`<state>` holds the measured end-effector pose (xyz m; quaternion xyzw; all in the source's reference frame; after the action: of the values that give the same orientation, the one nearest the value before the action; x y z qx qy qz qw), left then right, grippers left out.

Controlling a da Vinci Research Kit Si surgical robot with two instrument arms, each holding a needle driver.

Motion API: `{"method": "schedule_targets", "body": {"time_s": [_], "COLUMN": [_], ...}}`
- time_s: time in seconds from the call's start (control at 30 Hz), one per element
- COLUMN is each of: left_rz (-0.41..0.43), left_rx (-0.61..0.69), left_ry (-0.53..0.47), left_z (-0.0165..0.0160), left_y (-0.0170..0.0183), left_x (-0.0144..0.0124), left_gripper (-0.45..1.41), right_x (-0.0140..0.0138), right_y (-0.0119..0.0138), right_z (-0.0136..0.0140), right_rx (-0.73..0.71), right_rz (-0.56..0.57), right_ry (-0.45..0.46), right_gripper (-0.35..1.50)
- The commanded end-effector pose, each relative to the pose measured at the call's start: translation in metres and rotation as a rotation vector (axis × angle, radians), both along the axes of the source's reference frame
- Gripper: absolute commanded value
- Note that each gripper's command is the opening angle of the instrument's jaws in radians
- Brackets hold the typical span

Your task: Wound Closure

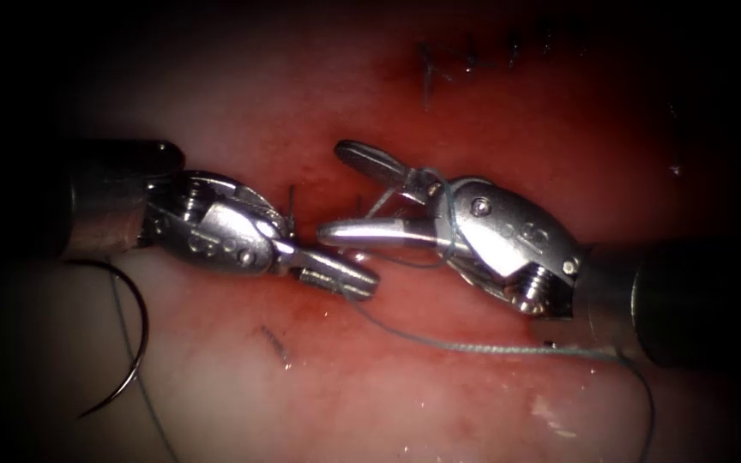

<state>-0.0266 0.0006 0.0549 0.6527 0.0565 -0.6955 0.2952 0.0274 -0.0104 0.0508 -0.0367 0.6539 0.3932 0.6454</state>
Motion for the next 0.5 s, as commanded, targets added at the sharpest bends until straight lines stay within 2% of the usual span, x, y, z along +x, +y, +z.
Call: {"method": "schedule_targets", "body": {"time_s": [0.03, 0.07, 0.1, 0.13, 0.17, 0.2, 0.3, 0.33, 0.43, 0.5], "left_rz": [0.001, -0.001, -0.023, -0.032, -0.043, -0.052, -0.062, -0.063, -0.068, -0.069], "left_rx": [0.005, 0.007, 0.018, 0.021, 0.018, 0.027, 0.024, 0.024, 0.023, 0.023], "left_ry": [0.001, -0.005, 0.003, 0.005, 0.006, 0.013, 0.021, 0.021, 0.025, 0.025], "left_z": [0.0005, 0.0005, 0.0004, 0.0004, 0.0003, 0.0002, 0.0000, 0.0000, 0.0000, 0.0000], "left_y": [0.0001, 0.0000, 0.0000, -0.0001, -0.0002, -0.0004, -0.0006, -0.0006, -0.0006, -0.0006], "left_x": [-0.0006, -0.0007, -0.0008, -0.0009, -0.0010, -0.0011, -0.0015, -0.0016, -0.0019, -0.0020], "left_gripper": [-0.45, -0.45, -0.45, -0.45, -0.45, -0.45, -0.45, -0.45, -0.45, -0.45], "right_x": [0.0006, 0.0005, 0.0003, 0.0003, 0.0002, 0.0002, 0.0000, -0.0001, -0.0007, -0.0010], "right_y": [-0.0007, -0.0010, -0.0017, -0.0019, -0.0022, -0.0028, -0.0037, -0.0041, -0.0055, -0.0062], "right_z": [0.0005, 0.0005, 0.0006, 0.0006, 0.0006, 0.0009, 0.0014, 0.0018, 0.0028, 0.0035], "right_rx": [0.058, 0.111, 0.205, 0.225, 0.263, 0.342, 0.418, 0.449, 0.524, 0.541], "right_rz": [0.028, 0.071, 0.107, 0.111, 0.132, 0.169, 0.230, 0.263, 0.349, 0.376], "right_ry": [0.005, -0.013, -0.073, -0.102, -0.126, -0.116, -0.106, -0.092, -0.046, -0.043], "right_gripper": [0.39, 0.00, -0.35, -0.35, -0.25, -0.15, 0.09, 0.14, 0.14, 0.29]}}
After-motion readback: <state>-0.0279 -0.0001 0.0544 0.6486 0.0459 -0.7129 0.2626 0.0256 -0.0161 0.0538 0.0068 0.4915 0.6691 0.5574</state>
